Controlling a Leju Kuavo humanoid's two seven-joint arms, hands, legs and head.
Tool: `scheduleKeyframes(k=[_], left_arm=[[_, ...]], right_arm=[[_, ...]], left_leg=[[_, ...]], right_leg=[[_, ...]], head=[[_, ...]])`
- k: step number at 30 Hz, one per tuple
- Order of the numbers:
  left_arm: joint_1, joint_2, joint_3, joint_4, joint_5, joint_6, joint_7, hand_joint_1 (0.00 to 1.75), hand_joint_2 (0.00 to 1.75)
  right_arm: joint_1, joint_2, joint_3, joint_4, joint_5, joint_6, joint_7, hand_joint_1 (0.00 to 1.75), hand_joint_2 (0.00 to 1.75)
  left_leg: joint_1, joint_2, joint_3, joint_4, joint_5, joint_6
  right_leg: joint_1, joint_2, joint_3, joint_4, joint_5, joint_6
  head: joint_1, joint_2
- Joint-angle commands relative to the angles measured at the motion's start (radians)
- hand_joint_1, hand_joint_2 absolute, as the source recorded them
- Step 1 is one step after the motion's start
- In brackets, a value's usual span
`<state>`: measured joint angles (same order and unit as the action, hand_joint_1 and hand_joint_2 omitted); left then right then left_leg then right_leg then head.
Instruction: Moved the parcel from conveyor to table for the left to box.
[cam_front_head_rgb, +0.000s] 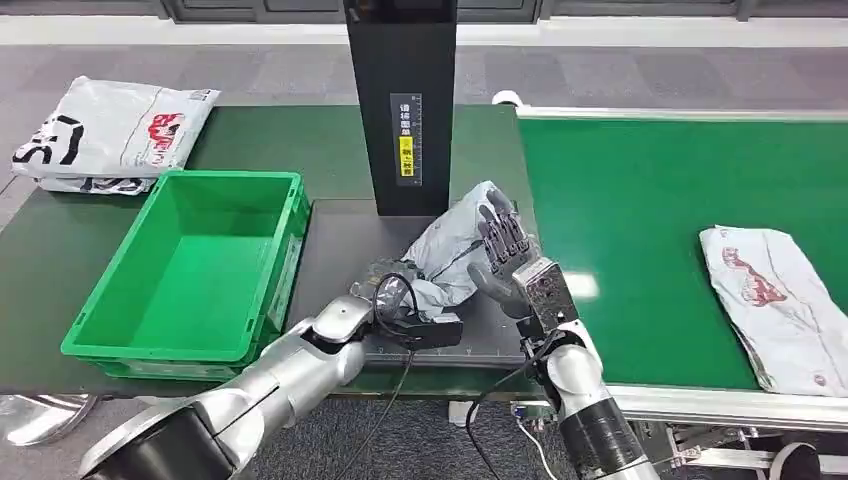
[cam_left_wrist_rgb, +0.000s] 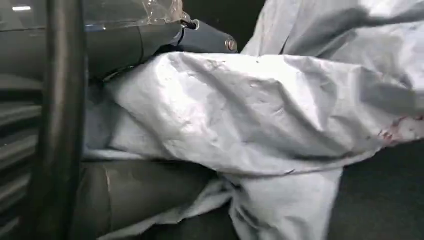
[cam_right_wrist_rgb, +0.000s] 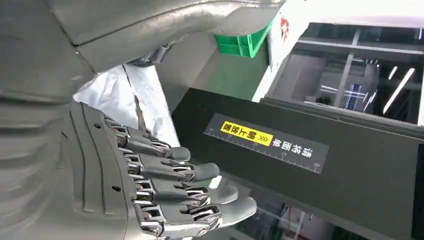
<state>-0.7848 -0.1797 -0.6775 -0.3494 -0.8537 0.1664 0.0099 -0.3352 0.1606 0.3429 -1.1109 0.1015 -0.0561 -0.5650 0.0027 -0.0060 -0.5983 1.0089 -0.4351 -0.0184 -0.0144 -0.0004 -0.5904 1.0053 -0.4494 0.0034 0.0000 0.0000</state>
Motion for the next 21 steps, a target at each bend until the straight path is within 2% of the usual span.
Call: scheduleKeyframes(k=[1, 2, 6, 10, 13, 14, 16, 18, 19, 21], left_arm=[[0.039, 0.011, 0.112, 0.041, -0.021, 0.142, -0.02, 1.75, 1.75], [0.04, 0.009, 0.141, 0.033, -0.018, 0.178, -0.034, 1.75, 1.75], [0.032, -0.001, 0.373, -0.07, 0.128, 0.336, -0.241, 1.75, 1.75], [0.023, 0.005, 0.387, -0.09, 0.132, 0.332, -0.249, 1.75, 1.75], [0.033, 0.004, 0.39, -0.094, 0.132, 0.335, -0.252, 1.75, 1.75], [0.091, 0.006, 0.693, -0.314, 0.239, 0.531, -0.516, 1.75, 1.75], [0.151, 0.135, 0.716, -0.55, 0.29, 0.422, -0.415, 1.75, 1.75], [0.171, 0.15, 0.736, -0.603, 0.282, 0.385, -0.397, 1.75, 1.75], [0.176, 0.145, 0.736, -0.602, 0.283, 0.385, -0.398, 1.75, 1.75], [0.178, 0.137, 0.731, -0.595, 0.276, 0.389, -0.399, 1.75, 1.75]], right_arm=[[0.018, -0.001, -0.03, -0.022, 0.01, -0.002, 0.039, 0.0, 1.75], [0.024, 0.0, -0.032, -0.031, 0.012, -0.003, 0.042, 0.0, 1.75], [0.048, 0.009, -0.049, -0.08, 0.032, -0.024, 0.059, 0.0, 1.75], [0.047, 0.009, -0.05, -0.085, 0.035, -0.026, 0.062, 0.0, 1.75], [0.045, 0.009, -0.051, -0.081, 0.034, -0.026, 0.062, 0.0, 1.75], [0.055, -0.002, -0.064, -0.08, 0.043, -0.069, 0.063, 0.0, 1.75], [0.065, -0.021, -0.088, -0.076, 0.034, -0.07, 0.048, 0.0, 1.75], [0.066, -0.022, -0.096, -0.075, 0.034, -0.066, 0.044, 0.0, 1.75], [0.065, -0.021, -0.096, -0.075, 0.034, -0.066, 0.044, 0.0, 1.75], [0.065, -0.019, -0.095, -0.076, 0.035, -0.066, 0.044, 0.0, 1.75]], left_leg=[[0.001, 0.003, 0.002, -0.003, 0.0, 0.0], [0.0, 0.002, 0.001, -0.002, 0.0, 0.0], [0.001, 0.002, 0.0, -0.002, 0.001, 0.0], [0.0, 0.0, -0.005, 0.0, 0.001, 0.0], [0.001, 0.003, -0.003, -0.001, 0.0, 0.0], [0.0, 0.002, -0.004, 0.0, 0.0, 0.0], [0.001, 0.003, -0.003, -0.001, 0.0, 0.0], [0.001, 0.007, -0.005, 0.0, 0.0, -0.001], [0.001, 0.002, -0.007, 0.0, 0.0, -0.001], [0.001, 0.007, -0.003, -0.001, 0.0, -0.001]], right_leg=[[0.001, 0.003, 0.002, -0.004, 0.002, 0.0], [0.0, 0.002, 0.001, -0.002, 0.001, 0.0], [0.001, 0.001, -0.001, -0.003, 0.001, -0.001], [0.001, 0.0, -0.005, 0.0, 0.0, 0.0], [0.001, 0.002, -0.003, -0.002, 0.001, 0.0], [0.0, 0.002, -0.005, -0.001, 0.001, 0.0], [0.001, 0.003, -0.004, -0.003, 0.001, -0.001], [0.001, 0.008, -0.008, 0.0, 0.002, -0.001], [0.002, 0.003, -0.007, 0.0, 0.001, -0.001], [0.001, 0.008, -0.007, -0.001, 0.001, -0.001]], head=[[0.0, 0.0], [0.0, 0.0], [0.0, 0.0], [0.0, 0.0], [0.0, 0.0], [0.0, 0.0], [0.0, 0.0], [0.0, 0.0], [0.0, 0.0], [0.0, 0.0]])
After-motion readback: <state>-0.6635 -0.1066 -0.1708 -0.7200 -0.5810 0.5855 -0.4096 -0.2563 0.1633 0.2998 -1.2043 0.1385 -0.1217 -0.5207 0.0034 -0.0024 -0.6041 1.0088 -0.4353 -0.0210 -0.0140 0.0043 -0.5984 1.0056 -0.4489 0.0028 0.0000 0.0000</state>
